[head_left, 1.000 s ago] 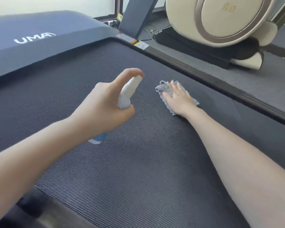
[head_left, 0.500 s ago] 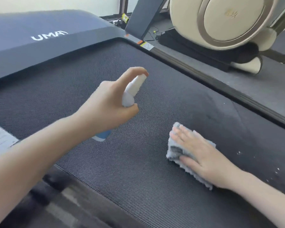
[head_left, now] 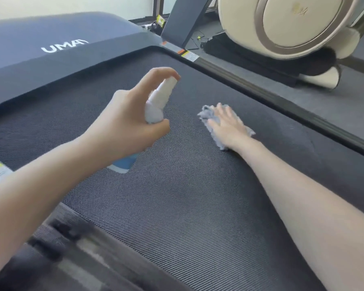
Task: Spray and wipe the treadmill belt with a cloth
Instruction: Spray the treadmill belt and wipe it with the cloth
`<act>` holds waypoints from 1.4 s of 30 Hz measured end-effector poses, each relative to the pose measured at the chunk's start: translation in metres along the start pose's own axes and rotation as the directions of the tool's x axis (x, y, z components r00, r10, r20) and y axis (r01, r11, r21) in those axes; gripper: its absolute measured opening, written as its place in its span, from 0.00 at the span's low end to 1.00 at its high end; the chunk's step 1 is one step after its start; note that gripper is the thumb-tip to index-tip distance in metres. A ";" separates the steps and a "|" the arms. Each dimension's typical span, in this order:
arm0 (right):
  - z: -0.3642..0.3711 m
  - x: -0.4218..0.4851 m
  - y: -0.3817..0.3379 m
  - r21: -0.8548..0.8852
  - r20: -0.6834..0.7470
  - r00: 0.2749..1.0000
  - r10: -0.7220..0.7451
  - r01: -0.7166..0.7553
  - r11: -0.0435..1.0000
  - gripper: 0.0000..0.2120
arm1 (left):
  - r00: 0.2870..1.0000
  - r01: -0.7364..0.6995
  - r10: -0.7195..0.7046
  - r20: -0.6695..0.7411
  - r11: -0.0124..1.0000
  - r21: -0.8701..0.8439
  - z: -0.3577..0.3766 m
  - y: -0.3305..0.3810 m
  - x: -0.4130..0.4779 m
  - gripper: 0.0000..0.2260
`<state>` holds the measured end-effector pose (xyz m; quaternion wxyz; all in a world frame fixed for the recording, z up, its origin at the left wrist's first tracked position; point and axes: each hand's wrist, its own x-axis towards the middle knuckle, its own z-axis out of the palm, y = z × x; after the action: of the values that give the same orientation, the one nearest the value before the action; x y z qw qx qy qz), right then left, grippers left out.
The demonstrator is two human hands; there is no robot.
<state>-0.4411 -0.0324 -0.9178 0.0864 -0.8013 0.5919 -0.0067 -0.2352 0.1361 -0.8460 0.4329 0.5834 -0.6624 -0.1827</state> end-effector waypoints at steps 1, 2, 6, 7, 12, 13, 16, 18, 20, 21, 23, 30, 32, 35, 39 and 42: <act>0.003 -0.008 -0.012 -0.001 0.005 0.996 -0.086 0.086 0.996 0.26 | 1.000 -0.001 0.001 0.001 1.000 -0.011 0.002 0.002 0.001 0.26; 0.005 -0.019 -0.025 0.016 0.016 0.981 -0.193 0.193 0.981 0.26 | 1.000 -0.007 0.007 0.004 1.000 -0.020 0.004 0.004 0.001 0.26; 0.010 -0.081 -0.059 0.140 0.075 0.828 -0.556 0.543 0.828 0.26 | 0.999 -0.023 0.024 0.029 1.000 -0.015 0.005 0.009 0.001 0.27; 0.010 -0.090 -0.058 0.167 0.086 0.804 -0.589 0.571 0.804 0.26 | 0.999 -0.023 0.023 0.029 1.000 -0.012 0.004 0.009 0.000 0.27; 0.011 -0.113 -0.041 0.234 0.102 0.797 -0.595 0.562 0.793 0.25 | 0.999 -0.027 0.026 0.034 0.999 0.024 -0.005 0.009 -0.004 0.27; 0.012 -0.115 -0.039 0.224 0.087 0.795 -0.600 0.571 0.790 0.25 | 0.999 -0.024 0.024 0.036 0.999 0.025 -0.006 0.009 -0.005 0.27; 0.016 -0.102 -0.034 0.155 0.033 0.815 -0.578 0.567 0.809 0.26 | 0.999 -0.024 0.023 0.044 1.000 0.014 -0.005 0.009 -0.005 0.27; 0.016 -0.080 -0.035 0.114 0.023 0.859 -0.512 0.506 0.855 0.27 | 0.999 -0.029 0.029 0.042 1.000 0.003 -0.003 0.009 -0.004 0.27; 0.015 -0.054 -0.038 0.056 0.033 0.896 -0.443 0.441 0.896 0.27 | 0.998 -0.046 0.046 0.037 0.999 -0.001 0.001 0.011 -0.002 0.27; 0.013 -0.042 -0.041 0.028 0.042 0.910 -0.412 0.412 0.911 0.27 | 0.998 -0.056 0.056 0.038 0.998 -0.002 0.003 0.012 -0.002 0.27; 0.009 -0.024 -0.051 -0.002 0.037 0.937 -0.346 0.346 0.938 0.28 | 0.997 -0.068 0.068 0.041 0.998 0.002 0.007 0.014 0.000 0.28; 0.010 -0.008 -0.058 -0.006 0.024 0.954 -0.299 0.300 0.954 0.27 | 0.997 -0.064 0.063 0.042 0.997 0.034 0.008 0.013 0.002 0.28; 0.011 -0.013 -0.051 0.025 0.032 0.943 -0.330 0.329 0.944 0.26 | 0.998 -0.045 0.044 0.047 0.998 0.036 0.004 0.010 0.000 0.28; 0.010 -0.035 -0.034 0.076 0.021 0.934 -0.358 0.356 0.932 0.25 | 0.999 -0.012 0.011 0.035 0.999 0.041 -0.003 0.005 -0.003 0.28; 0.002 -0.075 0.010 0.107 0.022 0.947 -0.321 0.317 0.942 0.25 | 0.999 0.004 -0.005 0.033 1.000 0.028 -0.009 0.000 -0.007 0.27; -0.005 -0.096 0.044 0.118 0.056 0.972 -0.229 0.221 0.968 0.25 | 0.999 -0.005 0.005 0.037 1.000 0.010 -0.010 -0.001 -0.010 0.27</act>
<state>-0.5121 0.0461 -0.9105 0.1500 -0.8571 0.4924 -0.0218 -0.2271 0.1480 -0.8448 0.4181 0.5802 -0.6728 -0.1892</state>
